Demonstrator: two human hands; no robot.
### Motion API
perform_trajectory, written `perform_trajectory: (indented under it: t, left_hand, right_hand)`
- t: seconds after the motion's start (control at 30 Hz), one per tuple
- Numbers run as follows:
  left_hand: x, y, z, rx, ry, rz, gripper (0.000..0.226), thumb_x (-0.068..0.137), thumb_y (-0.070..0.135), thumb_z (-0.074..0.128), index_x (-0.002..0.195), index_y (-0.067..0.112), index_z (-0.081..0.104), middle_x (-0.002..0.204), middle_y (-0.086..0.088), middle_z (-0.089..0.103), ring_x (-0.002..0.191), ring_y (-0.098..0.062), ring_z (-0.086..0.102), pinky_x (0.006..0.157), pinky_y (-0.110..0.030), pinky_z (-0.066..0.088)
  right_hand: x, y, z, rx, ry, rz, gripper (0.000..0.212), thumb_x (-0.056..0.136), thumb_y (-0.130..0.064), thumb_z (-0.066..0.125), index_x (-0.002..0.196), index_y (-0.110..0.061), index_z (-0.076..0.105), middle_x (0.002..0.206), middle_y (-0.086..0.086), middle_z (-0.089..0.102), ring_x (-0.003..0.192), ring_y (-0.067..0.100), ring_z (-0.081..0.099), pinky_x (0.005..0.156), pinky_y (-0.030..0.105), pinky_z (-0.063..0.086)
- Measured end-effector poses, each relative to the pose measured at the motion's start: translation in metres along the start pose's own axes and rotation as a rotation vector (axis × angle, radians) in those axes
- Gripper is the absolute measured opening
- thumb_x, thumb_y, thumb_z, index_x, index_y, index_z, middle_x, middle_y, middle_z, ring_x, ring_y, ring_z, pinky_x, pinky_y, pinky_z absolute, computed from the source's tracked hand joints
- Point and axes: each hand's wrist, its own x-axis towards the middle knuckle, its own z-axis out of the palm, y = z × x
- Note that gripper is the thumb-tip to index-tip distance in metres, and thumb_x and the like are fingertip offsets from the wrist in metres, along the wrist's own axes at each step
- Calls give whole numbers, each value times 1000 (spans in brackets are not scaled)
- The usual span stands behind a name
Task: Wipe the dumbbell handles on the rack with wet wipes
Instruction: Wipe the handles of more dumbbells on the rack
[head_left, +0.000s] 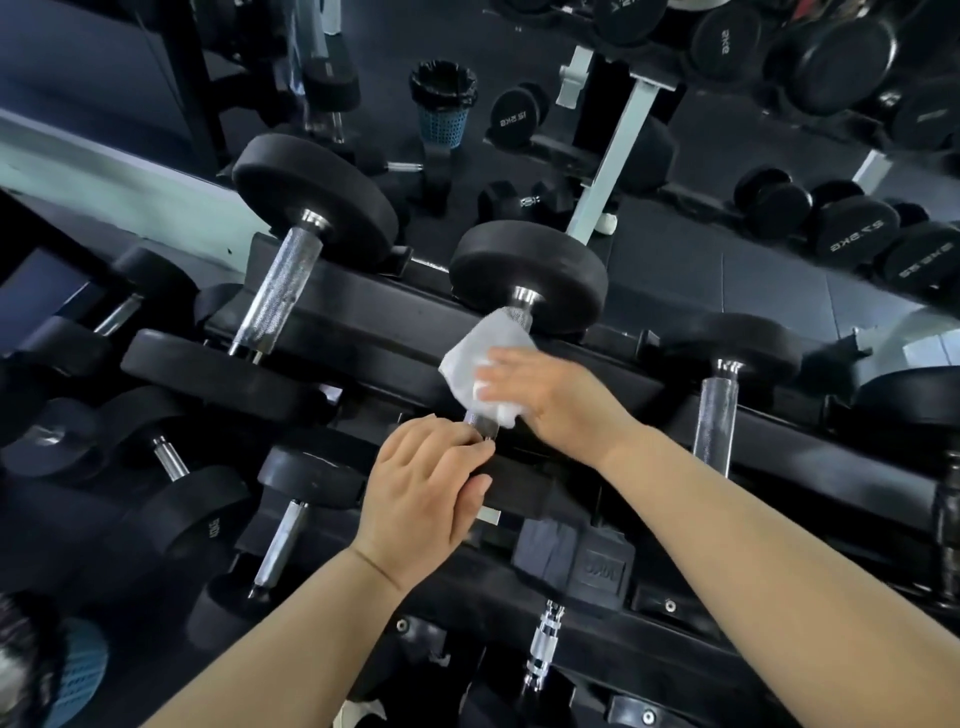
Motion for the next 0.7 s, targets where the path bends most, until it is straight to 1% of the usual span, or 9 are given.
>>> perform_trajectory:
  t: [0.07,0.17,0.27,0.33,0.4,0.43,0.57,0.63,0.7]
  left_hand:
    - [0,1,1,7,-4,-5,32,100,30,23,96,13,50,82,-9,68,88,-16,50,98,-22,27]
    - [0,2,0,20,0,-11,32,100,31,23,96,12,49,81,-10,68,88,-17,49,97,-23,29]
    - [1,2,-1,25,2,4,32,100,31,24,96,12,49,82,-11,69,89,-18,49,95,-25,32]
    - [1,2,-1,38,5,5,33,100,31,23,96,12,49,82,-12,69,88,-19,49,96,-23,29]
    - [1,2,0,49,7,-5,33,100,31,23,95,12,49,82,-11,68,88,-18,49,97,-22,27]
    - [1,2,-1,52,6,-10,33,100,31,22,95,12,49,82,-11,68,88,-18,49,97,-22,27]
    - [0,2,-1,42,10,-5,32,100,31,23,95,12,49,83,-10,68,88,-18,49,95,-23,29]
    - [0,2,0,40,13,4,32,100,31,22,95,12,48,91,-4,63,88,-19,49,90,-26,34]
    - [1,2,0,36,15,4,32,100,32,22,95,13,48,96,1,54,87,-18,49,86,-29,36]
  right_hand:
    - [14,8,1,-15,72,111,32,66,6,47,81,-4,73,91,12,72,88,35,67,71,31,54]
    - [13,-6,11,64,226,276,32,69,-1,41,73,-4,73,87,13,72,90,36,66,86,22,36]
    - [-7,-25,18,201,155,245,22,67,4,51,60,-2,71,87,12,72,99,25,59,91,16,30]
    - [-6,-15,12,182,99,185,19,59,9,57,63,-2,72,87,12,73,95,26,62,84,17,39]
    - [4,-2,7,135,97,157,23,56,11,59,68,-3,73,86,13,72,89,34,67,75,28,51]
    - [9,3,7,126,114,177,26,56,13,57,70,-3,73,87,14,72,90,35,66,75,30,52]
    - [2,-6,12,197,161,249,34,58,14,51,79,-1,73,94,16,71,101,32,61,95,11,29]
    - [-13,-15,10,202,88,169,27,61,6,53,75,-3,74,92,15,71,97,30,63,90,16,38]
    - [-26,-19,2,281,-19,173,25,67,0,51,78,-1,74,92,13,72,96,16,63,89,18,42]
